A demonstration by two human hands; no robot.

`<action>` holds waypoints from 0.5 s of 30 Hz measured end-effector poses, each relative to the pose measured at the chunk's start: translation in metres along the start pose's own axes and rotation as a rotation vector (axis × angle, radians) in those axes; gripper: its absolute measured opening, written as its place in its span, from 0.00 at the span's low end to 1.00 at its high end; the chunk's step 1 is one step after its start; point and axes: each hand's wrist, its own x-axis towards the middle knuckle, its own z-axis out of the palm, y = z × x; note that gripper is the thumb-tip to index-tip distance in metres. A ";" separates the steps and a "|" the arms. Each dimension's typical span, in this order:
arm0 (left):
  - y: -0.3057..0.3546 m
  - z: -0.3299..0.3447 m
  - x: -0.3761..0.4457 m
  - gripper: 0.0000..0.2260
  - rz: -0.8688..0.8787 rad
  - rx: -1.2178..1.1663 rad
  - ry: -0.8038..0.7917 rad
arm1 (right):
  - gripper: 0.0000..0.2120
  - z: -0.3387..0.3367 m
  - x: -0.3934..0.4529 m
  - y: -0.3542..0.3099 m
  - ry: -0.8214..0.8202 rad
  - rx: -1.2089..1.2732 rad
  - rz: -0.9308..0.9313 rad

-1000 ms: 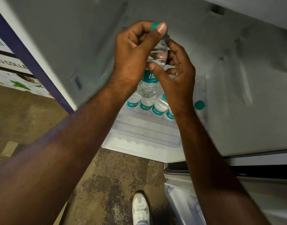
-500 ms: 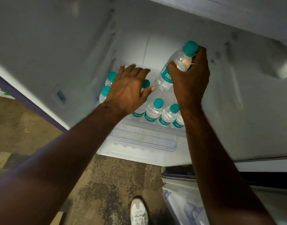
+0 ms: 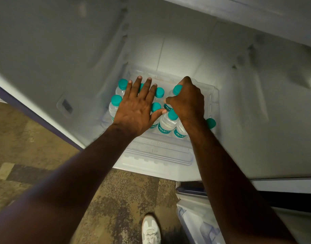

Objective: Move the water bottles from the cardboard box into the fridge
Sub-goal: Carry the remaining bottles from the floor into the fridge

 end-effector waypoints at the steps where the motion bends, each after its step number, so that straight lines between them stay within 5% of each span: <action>1: 0.000 0.000 0.000 0.42 -0.002 0.000 0.001 | 0.26 0.001 0.000 -0.001 -0.014 -0.009 0.010; 15: 0.000 -0.002 0.002 0.43 -0.005 -0.008 -0.005 | 0.27 0.005 0.006 -0.002 -0.201 -0.027 0.085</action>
